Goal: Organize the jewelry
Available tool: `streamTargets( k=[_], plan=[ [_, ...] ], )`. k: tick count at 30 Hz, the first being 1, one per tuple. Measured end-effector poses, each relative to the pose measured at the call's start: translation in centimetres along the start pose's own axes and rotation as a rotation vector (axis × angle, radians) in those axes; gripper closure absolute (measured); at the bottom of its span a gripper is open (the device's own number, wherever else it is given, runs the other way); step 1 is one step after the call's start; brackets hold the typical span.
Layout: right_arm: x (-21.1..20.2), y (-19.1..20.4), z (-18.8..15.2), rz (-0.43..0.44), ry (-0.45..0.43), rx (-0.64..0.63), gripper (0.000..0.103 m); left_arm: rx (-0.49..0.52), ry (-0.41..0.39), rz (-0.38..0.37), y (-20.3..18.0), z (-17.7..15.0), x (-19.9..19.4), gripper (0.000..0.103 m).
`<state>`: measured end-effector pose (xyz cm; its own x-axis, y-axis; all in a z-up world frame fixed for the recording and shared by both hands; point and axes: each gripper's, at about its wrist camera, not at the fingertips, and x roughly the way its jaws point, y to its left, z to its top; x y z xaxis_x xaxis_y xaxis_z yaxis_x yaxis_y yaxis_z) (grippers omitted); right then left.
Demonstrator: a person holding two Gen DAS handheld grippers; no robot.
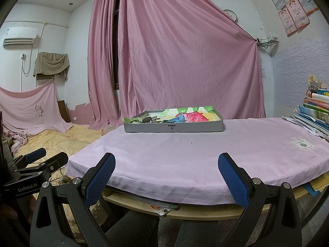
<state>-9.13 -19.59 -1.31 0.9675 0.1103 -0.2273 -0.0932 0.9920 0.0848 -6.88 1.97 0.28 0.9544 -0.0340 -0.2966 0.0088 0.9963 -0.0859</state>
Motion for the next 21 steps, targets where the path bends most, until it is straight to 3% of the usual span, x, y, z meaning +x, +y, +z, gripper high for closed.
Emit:
streamTargets(
  k=[21],
  plan=[
    [-0.04, 0.18, -0.06, 0.0, 0.001, -0.002, 0.005, -0.001, 0.002, 0.001, 0.07, -0.14, -0.04, 0.001]
  ],
)
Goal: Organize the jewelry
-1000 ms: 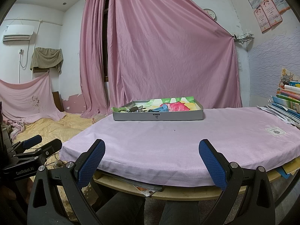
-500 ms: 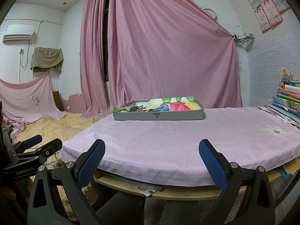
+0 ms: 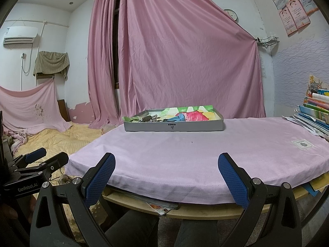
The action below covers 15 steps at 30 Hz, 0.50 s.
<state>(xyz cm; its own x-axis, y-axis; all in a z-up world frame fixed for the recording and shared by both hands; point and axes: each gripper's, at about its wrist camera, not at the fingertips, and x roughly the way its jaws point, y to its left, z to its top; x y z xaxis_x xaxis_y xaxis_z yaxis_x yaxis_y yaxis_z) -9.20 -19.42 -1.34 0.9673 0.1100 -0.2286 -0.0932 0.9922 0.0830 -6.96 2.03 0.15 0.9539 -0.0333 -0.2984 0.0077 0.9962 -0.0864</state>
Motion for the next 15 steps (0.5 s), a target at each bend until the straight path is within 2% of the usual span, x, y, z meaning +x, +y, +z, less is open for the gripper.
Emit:
streamTargets(
  k=[15],
  plan=[
    [0.02, 0.11, -0.15, 0.001, 0.002, 0.0, 0.005, 0.0, 0.002, 0.0, -0.03, 0.09, 0.07, 0.0]
  ],
)
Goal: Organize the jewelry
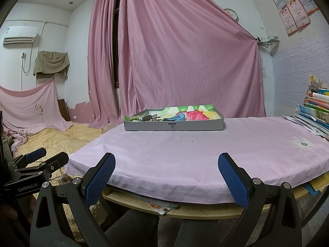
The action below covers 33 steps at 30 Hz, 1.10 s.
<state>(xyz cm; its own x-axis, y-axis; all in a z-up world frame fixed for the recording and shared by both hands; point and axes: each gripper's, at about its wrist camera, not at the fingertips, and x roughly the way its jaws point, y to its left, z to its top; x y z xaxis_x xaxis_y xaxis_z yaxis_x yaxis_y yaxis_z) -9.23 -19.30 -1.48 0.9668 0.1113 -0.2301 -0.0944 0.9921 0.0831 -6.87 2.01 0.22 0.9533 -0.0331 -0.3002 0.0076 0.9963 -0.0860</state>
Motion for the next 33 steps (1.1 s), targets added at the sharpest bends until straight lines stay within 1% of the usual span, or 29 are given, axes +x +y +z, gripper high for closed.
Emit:
streamTargets(
  k=[16, 23, 33],
  plan=[
    [0.0, 0.05, 0.01, -0.001, 0.001, 0.0, 0.005, 0.0, -0.003, -0.002, 0.06, -0.14, -0.02, 0.001],
    [0.04, 0.06, -0.05, -0.001, 0.003, 0.0, 0.005, -0.002, 0.019, 0.039, 0.39, -0.71, 0.39, 0.0],
    [0.04, 0.12, -0.07, 0.0, 0.003, 0.0, 0.005, 0.002, 0.02, 0.045, 0.32, -0.76, 0.28, 0.0]
  ],
)
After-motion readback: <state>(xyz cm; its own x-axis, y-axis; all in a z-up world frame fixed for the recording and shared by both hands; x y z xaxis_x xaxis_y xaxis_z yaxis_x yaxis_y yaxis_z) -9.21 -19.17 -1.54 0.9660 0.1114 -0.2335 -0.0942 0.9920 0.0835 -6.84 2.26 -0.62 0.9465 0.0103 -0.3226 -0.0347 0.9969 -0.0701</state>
